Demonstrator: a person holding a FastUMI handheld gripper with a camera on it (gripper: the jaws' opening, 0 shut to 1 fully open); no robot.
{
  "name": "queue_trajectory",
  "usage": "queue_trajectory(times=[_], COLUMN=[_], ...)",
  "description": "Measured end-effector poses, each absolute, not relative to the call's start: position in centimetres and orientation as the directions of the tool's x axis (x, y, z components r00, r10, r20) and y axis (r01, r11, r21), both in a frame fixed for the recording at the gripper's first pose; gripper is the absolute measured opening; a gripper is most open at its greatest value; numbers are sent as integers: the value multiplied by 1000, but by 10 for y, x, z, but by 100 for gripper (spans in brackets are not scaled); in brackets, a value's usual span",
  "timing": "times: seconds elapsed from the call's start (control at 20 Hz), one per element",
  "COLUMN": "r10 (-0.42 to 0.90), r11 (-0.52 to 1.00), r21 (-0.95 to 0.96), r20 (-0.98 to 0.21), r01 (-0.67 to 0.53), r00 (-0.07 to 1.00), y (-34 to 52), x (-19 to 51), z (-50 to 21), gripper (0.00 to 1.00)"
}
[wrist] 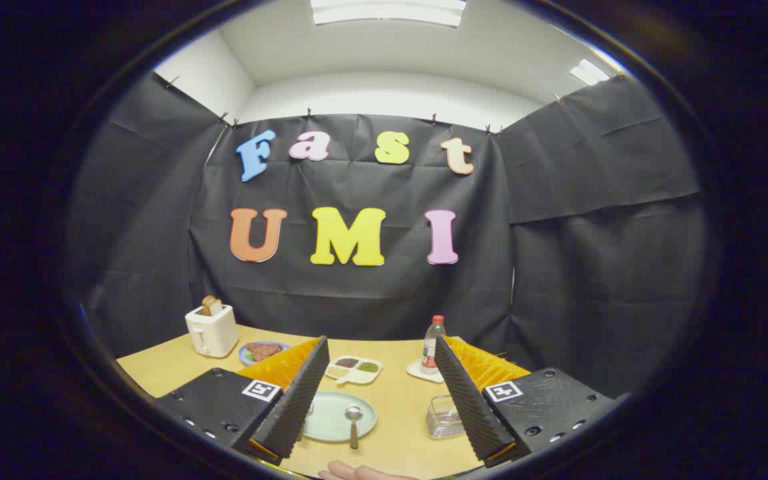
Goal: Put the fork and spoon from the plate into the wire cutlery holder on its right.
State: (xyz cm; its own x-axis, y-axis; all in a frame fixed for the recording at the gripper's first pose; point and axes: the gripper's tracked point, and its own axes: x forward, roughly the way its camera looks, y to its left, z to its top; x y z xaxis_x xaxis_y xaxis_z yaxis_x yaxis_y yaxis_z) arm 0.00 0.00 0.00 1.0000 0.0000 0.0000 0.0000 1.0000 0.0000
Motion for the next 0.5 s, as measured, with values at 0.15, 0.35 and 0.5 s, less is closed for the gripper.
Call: queue_trajectory(times=[0.15,0.35,0.5], r10=[4,-22,-40], r11=[1000,1000,999], r21=[17,-7,-9], r20=[-10,-4,-12], r01=[-4,21,40], r00=[1000,1000,999], y=[7,4,0], x=[-3,-6,-4], z=[-4,-4,-7], gripper=[95,95,95])
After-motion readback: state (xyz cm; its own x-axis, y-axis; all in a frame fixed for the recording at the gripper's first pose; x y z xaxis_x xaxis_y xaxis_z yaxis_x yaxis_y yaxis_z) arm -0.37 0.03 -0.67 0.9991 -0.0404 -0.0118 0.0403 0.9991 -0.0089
